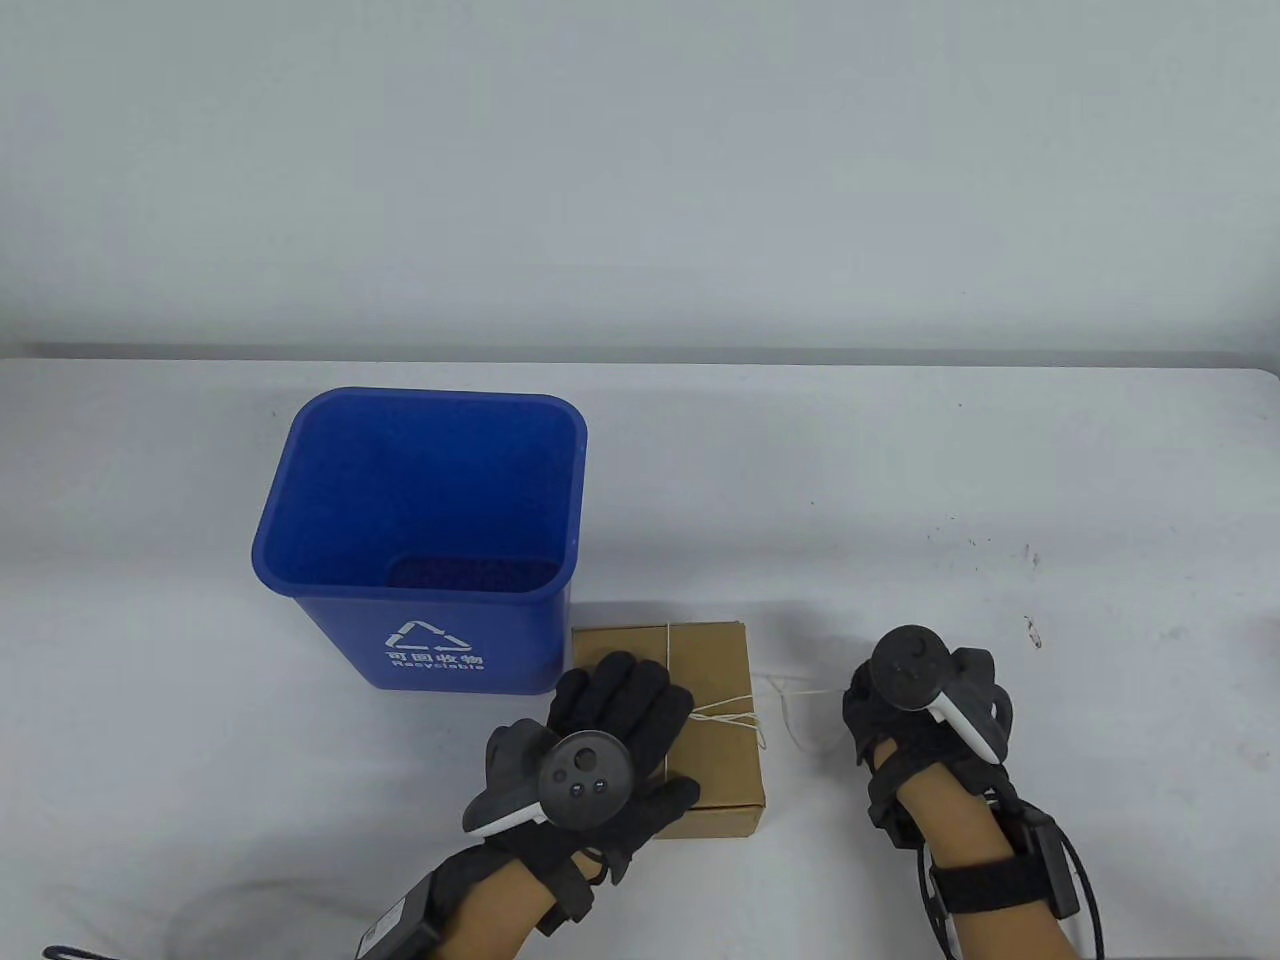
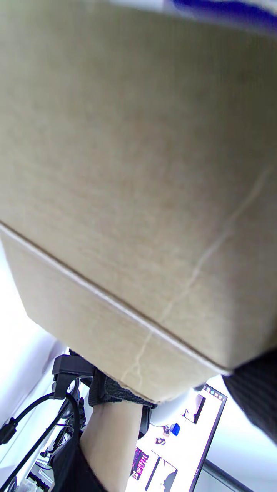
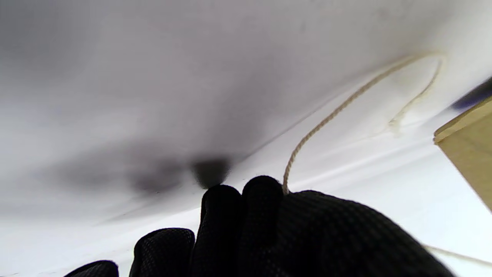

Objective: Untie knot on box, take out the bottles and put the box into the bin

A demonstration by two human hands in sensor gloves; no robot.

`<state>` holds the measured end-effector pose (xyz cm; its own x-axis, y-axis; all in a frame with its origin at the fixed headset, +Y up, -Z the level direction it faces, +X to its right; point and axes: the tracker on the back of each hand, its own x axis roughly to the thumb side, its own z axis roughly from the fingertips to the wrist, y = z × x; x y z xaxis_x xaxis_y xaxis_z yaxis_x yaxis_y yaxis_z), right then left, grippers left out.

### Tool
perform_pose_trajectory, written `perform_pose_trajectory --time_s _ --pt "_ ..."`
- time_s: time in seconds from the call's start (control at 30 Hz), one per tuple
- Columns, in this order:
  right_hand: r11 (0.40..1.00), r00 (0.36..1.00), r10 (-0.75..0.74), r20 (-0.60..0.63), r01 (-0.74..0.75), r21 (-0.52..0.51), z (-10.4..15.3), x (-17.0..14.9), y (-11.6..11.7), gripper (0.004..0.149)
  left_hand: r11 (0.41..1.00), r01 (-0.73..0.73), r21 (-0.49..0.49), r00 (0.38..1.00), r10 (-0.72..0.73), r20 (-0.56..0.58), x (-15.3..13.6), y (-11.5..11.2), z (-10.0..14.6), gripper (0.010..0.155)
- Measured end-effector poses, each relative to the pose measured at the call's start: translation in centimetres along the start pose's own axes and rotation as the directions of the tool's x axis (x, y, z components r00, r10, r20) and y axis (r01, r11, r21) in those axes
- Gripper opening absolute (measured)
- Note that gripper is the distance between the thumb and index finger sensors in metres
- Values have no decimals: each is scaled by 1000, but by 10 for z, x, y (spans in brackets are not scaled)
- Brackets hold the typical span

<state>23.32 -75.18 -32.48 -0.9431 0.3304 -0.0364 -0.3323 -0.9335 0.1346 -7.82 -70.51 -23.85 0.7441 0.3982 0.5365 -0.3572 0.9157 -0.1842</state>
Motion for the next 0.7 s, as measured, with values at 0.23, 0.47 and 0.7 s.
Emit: perform_pose_trajectory --time_s 0.23,0.47,0.7 --pt "999 996 33 -82 -34 -3 -2 -9 -1 37 1000 -3 4 1000 3 1 -1 0 1 84" --pt "997 997 -57 -46 54 -57 1 -12 -9 42 1000 -6 3 1000 6 0 -2 0 2 84" --pt "946 937 -178 301 247 -209 31 22 -38 48 1000 -24 1 1000 24 8 -2 1 1 84"
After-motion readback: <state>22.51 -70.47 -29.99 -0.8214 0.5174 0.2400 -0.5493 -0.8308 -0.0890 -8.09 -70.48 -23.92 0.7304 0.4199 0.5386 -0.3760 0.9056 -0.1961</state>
